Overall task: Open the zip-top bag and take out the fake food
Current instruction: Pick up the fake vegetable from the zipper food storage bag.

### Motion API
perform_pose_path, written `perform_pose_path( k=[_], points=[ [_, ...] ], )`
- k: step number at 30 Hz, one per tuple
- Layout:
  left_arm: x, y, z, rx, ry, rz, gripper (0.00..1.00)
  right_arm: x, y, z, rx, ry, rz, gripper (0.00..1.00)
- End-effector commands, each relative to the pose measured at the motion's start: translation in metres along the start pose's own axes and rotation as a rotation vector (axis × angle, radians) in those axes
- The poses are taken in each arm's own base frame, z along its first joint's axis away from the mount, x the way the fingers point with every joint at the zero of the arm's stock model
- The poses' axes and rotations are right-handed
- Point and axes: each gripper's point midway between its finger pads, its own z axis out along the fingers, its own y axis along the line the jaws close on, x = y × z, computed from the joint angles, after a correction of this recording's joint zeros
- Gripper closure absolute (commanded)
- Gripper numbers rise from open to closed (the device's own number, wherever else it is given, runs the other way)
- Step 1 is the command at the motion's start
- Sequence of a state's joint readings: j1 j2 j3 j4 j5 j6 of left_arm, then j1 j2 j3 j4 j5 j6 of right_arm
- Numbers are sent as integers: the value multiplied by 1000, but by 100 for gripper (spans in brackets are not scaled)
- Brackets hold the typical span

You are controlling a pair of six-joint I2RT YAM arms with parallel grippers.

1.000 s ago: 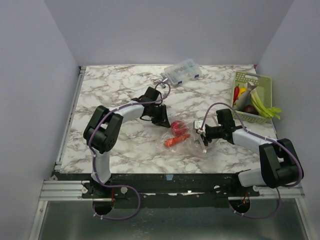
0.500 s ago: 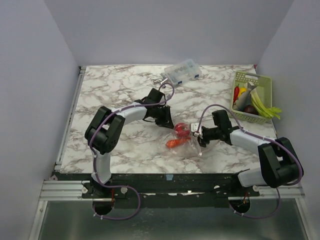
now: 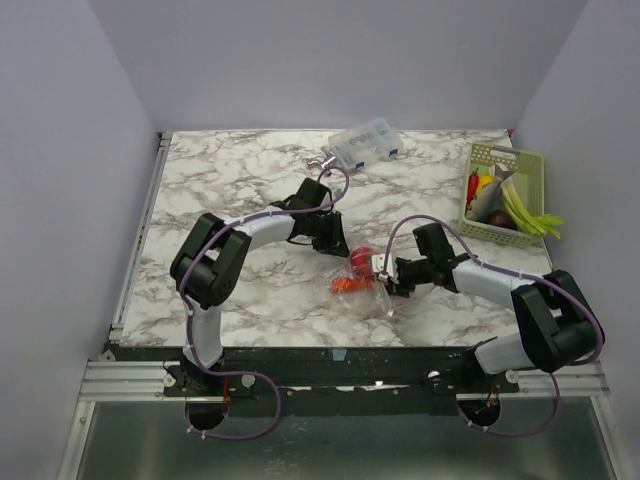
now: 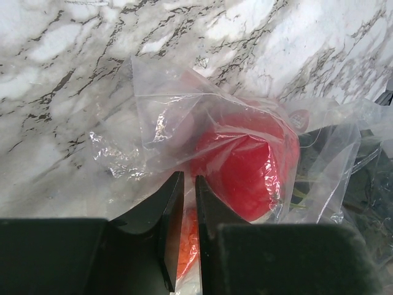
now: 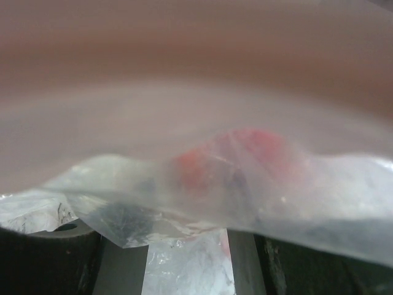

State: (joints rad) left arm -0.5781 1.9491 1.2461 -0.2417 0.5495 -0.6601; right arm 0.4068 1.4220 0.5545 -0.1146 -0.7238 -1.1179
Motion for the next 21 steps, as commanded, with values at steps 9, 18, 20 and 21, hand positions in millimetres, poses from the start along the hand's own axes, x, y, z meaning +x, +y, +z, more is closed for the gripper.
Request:
perform_pose_path(
  k=[9,18,20,21],
  points=[
    [19,-13,7,58,23,-9,84,8,4,14,-30,71,-7,64],
    [18,-5,-3,35,-18,-10,82,0,-4,-1,-11,103,-44,82],
    [15,-3,-9,36,-39,-14,81,-2,-6,-7,-2,123,-58,83],
    [13,-2,-13,37,-51,-16,80,-2,-5,-10,-5,131,-66,83]
  ],
)
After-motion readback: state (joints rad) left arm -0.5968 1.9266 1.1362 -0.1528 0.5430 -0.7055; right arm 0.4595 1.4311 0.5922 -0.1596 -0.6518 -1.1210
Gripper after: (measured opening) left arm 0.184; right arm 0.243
